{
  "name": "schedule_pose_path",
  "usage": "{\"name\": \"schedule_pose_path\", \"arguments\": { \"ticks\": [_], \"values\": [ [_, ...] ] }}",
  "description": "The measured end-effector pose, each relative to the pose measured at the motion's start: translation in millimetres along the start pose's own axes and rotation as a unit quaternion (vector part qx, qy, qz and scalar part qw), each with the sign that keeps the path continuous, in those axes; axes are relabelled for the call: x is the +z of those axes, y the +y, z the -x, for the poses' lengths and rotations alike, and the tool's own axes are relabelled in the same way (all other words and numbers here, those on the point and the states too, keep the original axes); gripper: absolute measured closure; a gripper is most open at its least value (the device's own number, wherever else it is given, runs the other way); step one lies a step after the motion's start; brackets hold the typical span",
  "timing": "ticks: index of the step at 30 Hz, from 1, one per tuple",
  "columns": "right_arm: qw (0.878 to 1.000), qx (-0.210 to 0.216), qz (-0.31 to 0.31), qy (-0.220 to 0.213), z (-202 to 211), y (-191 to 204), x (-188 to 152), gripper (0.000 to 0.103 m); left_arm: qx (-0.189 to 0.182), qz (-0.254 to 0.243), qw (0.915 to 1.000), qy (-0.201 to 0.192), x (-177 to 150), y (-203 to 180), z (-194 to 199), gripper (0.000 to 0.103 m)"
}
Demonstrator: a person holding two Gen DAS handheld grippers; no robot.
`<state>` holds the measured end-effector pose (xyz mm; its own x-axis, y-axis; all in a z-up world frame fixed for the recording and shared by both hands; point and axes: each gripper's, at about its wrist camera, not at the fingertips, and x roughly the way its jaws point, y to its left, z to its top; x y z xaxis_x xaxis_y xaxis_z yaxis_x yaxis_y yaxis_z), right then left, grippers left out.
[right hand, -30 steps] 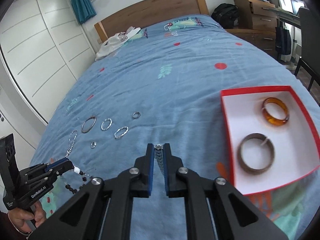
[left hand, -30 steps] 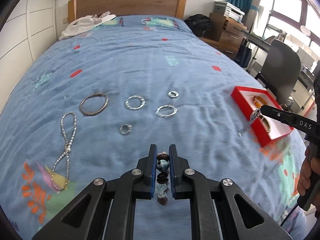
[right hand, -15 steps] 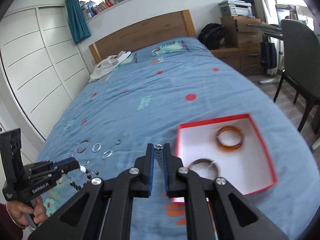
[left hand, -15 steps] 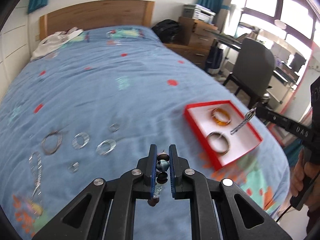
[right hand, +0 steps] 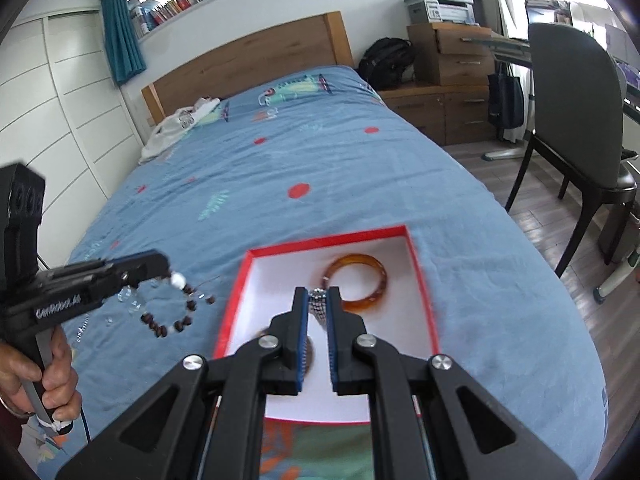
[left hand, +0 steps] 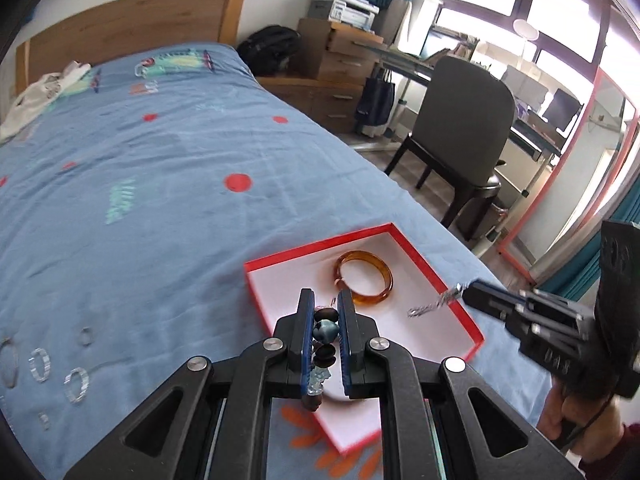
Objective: Organize jewelry
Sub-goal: 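Carry the bracelet and watch into the red box and open both grippers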
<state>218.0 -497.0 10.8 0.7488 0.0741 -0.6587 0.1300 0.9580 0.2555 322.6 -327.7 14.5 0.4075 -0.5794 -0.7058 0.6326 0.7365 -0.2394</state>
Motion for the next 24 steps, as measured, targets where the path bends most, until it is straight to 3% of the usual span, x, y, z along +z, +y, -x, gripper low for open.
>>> {"name": "schedule_pose_path", "arguments": {
  "ticks": [9,24],
  "values": [
    [0.999,0.0,0.002,0.047,-44,-31,-26,0.094,0.001,0.008,0.9993,0.036,0,-1,-68,0.092],
    [0.992,0.007,0.058,0.111,-74,-34,-42,0.094,0.011,-0.007,0.9958,0.091,-30,0,-110,0.092]
  ]
}}
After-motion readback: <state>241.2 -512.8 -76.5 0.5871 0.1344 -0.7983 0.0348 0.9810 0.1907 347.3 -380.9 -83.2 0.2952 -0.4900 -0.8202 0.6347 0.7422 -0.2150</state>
